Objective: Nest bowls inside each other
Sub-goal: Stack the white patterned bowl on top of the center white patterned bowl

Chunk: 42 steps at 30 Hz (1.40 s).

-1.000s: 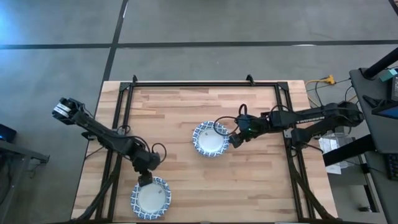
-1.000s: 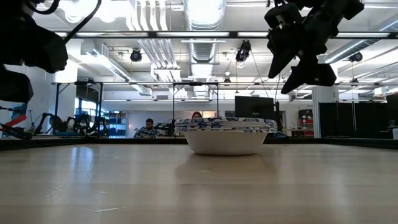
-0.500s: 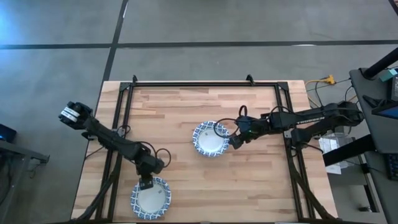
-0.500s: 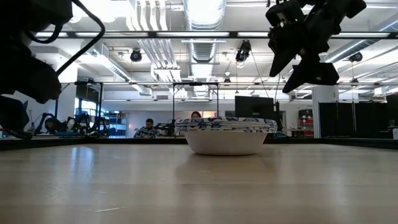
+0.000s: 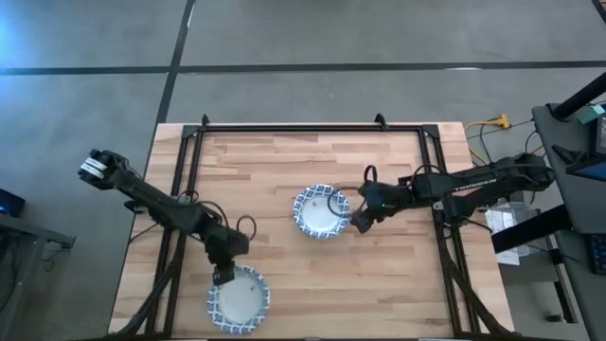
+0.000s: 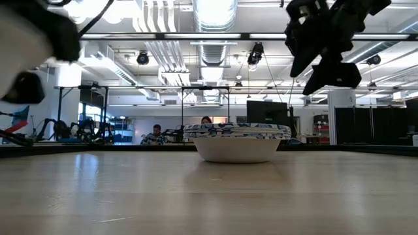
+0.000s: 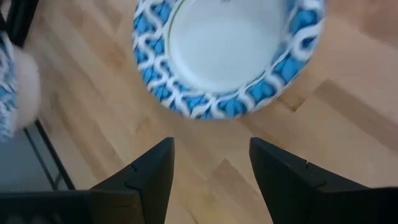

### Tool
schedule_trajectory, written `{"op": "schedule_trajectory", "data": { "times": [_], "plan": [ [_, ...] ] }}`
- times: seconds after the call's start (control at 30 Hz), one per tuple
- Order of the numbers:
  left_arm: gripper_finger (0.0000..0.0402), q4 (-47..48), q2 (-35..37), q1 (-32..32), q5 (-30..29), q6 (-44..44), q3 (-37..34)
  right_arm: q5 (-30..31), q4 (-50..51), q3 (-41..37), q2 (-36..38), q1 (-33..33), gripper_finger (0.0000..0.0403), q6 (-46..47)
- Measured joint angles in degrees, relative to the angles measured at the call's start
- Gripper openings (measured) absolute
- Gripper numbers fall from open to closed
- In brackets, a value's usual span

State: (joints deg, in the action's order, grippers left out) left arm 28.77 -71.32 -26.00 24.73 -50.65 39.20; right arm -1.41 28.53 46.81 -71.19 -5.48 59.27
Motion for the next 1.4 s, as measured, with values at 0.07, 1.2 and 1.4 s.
{"op": "schedule_trajectory", "data": {
  "times": [0.07, 1.2, 1.4],
  "plan": [
    [0.0004, 0.1, 2.1, 2.0, -1.8, 0.0, 1.5, 0.0, 0.6, 0.0, 0.2, -2.1, 0.0203, -1.1],
    [0.0003, 20.9, -41.4, 44.1, -0.3, 12.5, 52.6, 19.5, 15.8, -3.4, 3.7, -28.4, 0.0203, 9.8],
    [0.0003, 21.2, -41.6, 43.9, -1.5, 14.7, 52.4, 19.6, 16.3, -3.8, 6.7, -29.9, 0.0203, 9.7]
  ]
}}
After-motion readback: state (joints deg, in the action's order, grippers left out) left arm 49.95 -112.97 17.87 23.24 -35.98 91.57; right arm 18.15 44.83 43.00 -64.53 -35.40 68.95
